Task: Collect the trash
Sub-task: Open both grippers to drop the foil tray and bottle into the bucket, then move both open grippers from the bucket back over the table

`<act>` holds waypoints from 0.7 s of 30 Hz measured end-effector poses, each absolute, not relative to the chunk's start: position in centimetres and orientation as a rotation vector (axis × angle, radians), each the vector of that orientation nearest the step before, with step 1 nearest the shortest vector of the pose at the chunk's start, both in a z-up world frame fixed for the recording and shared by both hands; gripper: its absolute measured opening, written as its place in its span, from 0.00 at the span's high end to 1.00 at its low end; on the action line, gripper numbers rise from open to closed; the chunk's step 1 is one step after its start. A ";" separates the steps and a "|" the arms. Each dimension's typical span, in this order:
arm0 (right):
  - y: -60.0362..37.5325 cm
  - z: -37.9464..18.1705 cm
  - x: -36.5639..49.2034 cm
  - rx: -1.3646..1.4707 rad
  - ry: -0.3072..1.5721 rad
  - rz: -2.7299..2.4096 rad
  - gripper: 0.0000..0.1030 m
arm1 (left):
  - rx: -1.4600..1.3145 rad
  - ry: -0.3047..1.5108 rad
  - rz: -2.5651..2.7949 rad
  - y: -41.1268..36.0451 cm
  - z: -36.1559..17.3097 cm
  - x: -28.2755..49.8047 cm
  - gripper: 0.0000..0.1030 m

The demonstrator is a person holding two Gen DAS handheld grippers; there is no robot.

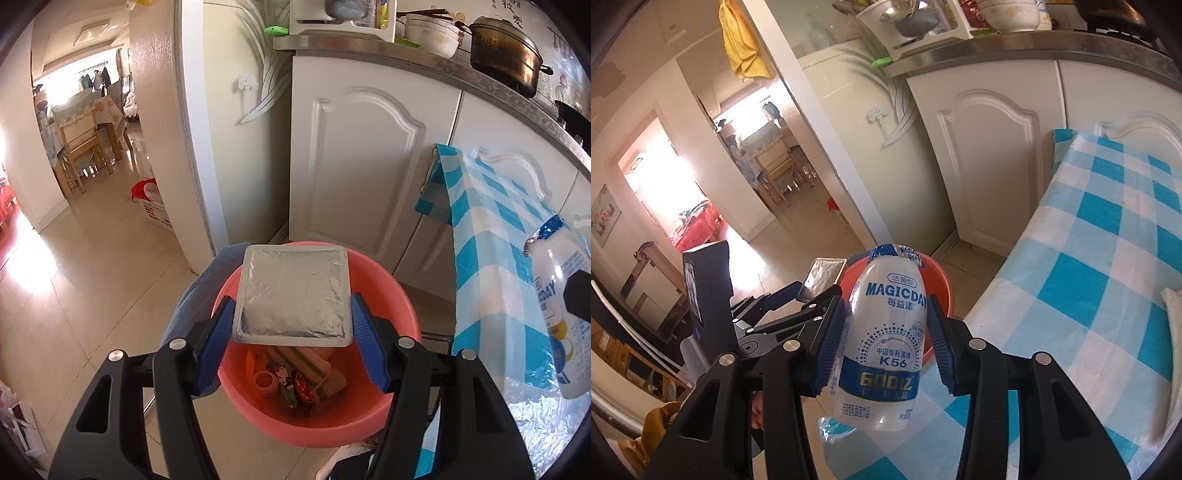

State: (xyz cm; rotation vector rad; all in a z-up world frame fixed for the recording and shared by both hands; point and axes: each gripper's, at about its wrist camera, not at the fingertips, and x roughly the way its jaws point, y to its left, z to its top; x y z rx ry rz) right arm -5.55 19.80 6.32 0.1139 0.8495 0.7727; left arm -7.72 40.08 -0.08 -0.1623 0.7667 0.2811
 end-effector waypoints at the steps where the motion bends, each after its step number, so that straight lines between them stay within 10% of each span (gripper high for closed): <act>1: 20.5 6.0 -5.3 0.103 0.862 0.777 0.55 | -0.168 0.776 0.283 40.3 -0.4 -7.5 0.38; 14: 26.8 2.4 -2.2 -0.007 0.968 0.775 0.53 | -0.201 0.853 0.310 42.1 -3.7 -6.6 0.38; 17: 27.1 2.0 -2.1 0.001 0.973 0.767 0.32 | -0.209 0.879 0.321 42.5 -4.5 -6.3 0.29; 21: 26.0 2.1 -2.4 0.043 0.952 0.749 0.28 | -0.223 0.876 0.328 43.0 -4.9 -6.4 0.16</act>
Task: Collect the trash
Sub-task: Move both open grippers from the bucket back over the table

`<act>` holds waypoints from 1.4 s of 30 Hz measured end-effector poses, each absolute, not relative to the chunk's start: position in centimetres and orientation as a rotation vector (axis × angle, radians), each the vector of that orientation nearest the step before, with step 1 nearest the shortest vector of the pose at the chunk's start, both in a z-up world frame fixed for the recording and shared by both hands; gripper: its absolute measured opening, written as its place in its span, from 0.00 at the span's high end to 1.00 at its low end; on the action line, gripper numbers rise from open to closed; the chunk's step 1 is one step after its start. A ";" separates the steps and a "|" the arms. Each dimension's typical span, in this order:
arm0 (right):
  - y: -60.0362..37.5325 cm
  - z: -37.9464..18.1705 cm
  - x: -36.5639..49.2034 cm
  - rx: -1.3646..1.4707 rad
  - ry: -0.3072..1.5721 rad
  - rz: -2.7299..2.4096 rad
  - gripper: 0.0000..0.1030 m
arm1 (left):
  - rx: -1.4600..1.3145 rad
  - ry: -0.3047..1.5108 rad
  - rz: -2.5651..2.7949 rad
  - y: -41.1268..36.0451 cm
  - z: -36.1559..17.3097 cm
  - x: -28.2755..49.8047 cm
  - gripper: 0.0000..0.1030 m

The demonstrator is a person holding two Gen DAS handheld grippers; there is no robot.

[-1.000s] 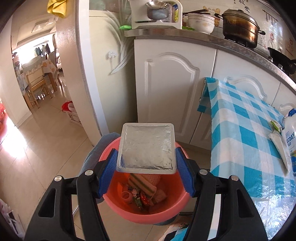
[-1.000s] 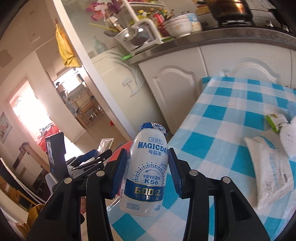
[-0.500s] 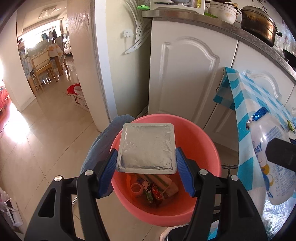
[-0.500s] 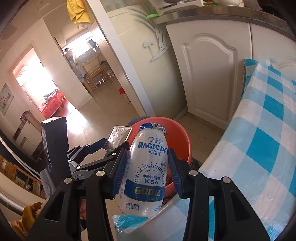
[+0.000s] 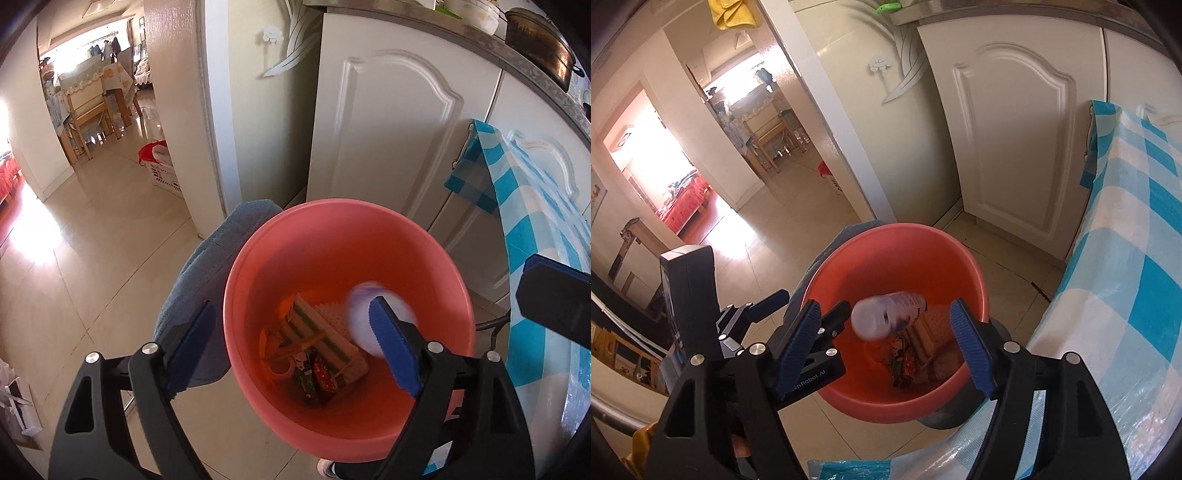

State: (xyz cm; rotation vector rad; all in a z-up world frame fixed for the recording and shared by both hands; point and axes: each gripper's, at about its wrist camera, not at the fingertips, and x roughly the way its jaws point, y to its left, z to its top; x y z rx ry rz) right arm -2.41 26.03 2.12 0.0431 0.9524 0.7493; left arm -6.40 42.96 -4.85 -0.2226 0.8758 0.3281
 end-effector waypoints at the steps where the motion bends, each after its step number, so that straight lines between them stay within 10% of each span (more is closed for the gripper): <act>1: 25.8 2.1 -2.4 0.057 0.946 0.748 0.26 | -0.222 0.873 0.328 43.0 -4.8 -6.4 0.14; 42: 11.6 9.9 -9.4 0.146 0.511 0.567 0.04 | -0.016 0.742 0.256 34.9 3.1 -8.2 0.06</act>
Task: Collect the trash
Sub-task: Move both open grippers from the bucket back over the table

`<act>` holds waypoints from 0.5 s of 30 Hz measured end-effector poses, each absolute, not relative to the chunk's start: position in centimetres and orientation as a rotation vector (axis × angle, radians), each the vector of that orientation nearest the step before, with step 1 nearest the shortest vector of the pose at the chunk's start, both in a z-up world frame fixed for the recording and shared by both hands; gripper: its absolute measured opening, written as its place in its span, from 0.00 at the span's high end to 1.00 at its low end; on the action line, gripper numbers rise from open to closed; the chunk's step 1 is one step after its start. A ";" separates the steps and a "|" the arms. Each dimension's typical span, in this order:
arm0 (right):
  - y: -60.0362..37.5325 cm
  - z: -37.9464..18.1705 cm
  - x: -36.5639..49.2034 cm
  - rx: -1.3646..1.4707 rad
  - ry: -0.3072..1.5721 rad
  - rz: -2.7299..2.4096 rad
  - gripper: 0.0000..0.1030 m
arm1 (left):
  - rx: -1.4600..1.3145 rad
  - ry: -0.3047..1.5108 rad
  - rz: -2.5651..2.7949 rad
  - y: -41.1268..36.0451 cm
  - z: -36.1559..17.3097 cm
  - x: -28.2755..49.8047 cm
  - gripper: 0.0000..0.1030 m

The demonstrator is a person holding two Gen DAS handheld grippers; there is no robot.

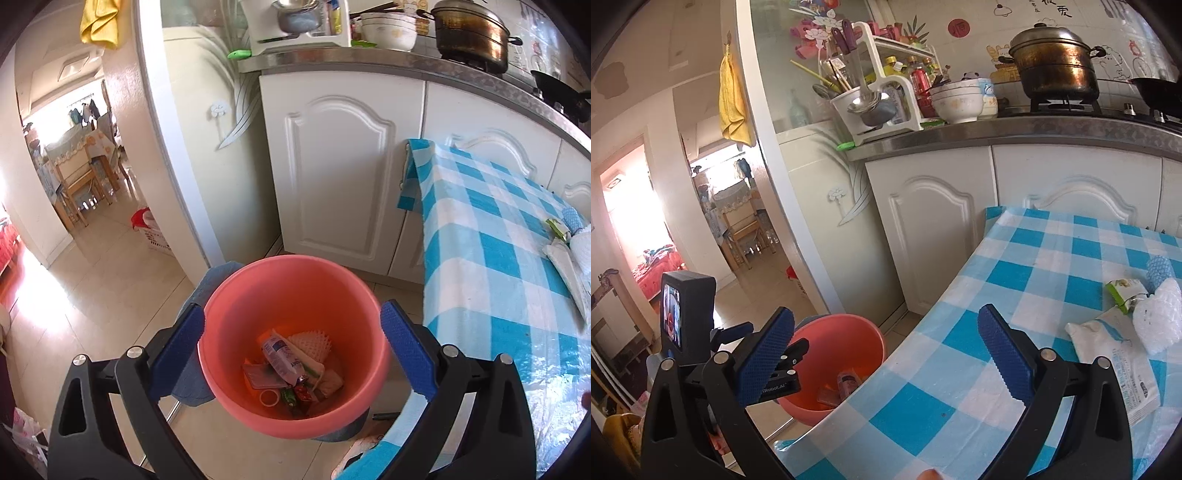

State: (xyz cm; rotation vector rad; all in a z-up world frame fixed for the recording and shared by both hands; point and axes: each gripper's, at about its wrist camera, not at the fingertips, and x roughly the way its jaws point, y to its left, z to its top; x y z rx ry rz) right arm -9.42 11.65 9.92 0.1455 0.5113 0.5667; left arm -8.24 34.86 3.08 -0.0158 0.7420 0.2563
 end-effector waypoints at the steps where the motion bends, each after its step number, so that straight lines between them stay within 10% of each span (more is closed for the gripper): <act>1: 11.1 10.0 -9.4 0.155 0.503 0.560 0.04 | -0.008 0.739 0.253 34.5 3.3 -8.3 0.06; 15: 2.5 11.1 -10.3 0.235 0.341 0.428 0.04 | 0.070 0.737 0.182 29.0 4.3 -8.2 0.06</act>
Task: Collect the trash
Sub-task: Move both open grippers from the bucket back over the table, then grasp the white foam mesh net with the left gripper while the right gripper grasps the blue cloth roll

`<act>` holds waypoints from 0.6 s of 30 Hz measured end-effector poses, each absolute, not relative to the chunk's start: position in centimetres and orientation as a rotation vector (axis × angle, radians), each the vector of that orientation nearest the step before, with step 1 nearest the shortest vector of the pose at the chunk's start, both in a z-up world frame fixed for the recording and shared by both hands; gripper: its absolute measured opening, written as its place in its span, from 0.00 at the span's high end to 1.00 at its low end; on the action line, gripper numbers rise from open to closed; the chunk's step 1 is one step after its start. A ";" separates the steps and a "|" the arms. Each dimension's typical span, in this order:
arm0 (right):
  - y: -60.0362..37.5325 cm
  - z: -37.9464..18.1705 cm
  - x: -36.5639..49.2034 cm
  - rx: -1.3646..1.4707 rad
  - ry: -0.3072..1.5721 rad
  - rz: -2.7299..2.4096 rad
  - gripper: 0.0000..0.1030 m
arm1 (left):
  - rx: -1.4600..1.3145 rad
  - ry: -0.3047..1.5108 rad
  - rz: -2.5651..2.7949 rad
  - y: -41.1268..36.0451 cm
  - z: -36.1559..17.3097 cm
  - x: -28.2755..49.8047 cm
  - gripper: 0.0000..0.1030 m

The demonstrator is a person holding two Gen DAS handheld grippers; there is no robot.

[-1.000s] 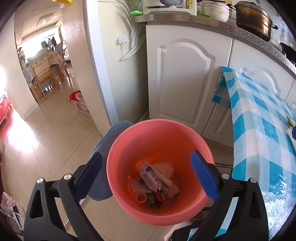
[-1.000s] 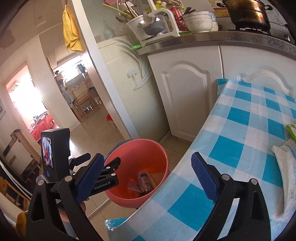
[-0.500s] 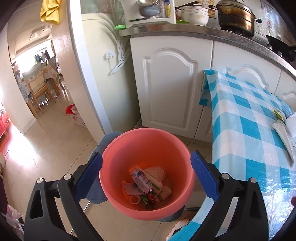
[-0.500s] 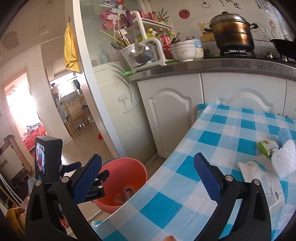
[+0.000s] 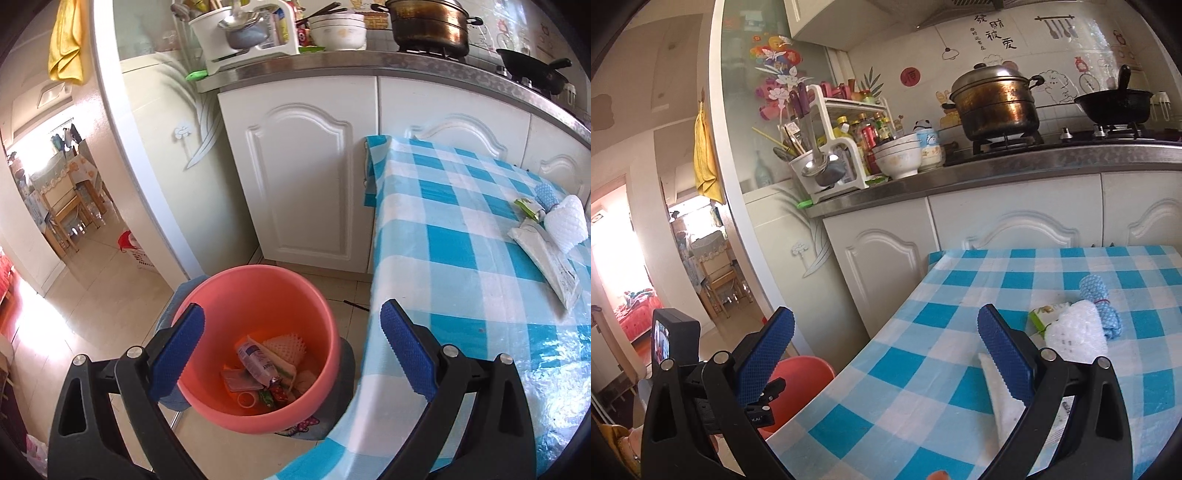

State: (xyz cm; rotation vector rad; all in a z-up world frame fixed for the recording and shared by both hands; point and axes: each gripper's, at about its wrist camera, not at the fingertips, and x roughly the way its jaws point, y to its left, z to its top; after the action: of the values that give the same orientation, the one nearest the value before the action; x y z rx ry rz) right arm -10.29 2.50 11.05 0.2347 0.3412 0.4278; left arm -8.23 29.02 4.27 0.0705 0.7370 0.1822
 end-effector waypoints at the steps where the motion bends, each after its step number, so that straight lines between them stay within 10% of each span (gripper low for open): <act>1: 1.8 11.1 -10.3 0.242 0.337 0.417 0.04 | 0.079 0.736 0.177 28.6 4.3 -8.2 0.06; 18: -11.0 10.1 -9.1 0.422 0.317 0.171 0.04 | 0.149 0.736 0.057 21.5 5.3 -7.6 0.06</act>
State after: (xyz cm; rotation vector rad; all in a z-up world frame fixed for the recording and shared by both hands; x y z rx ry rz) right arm -9.14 -10.98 10.10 0.4216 0.3171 0.1709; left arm -7.56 21.46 5.35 0.1488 0.7357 0.0575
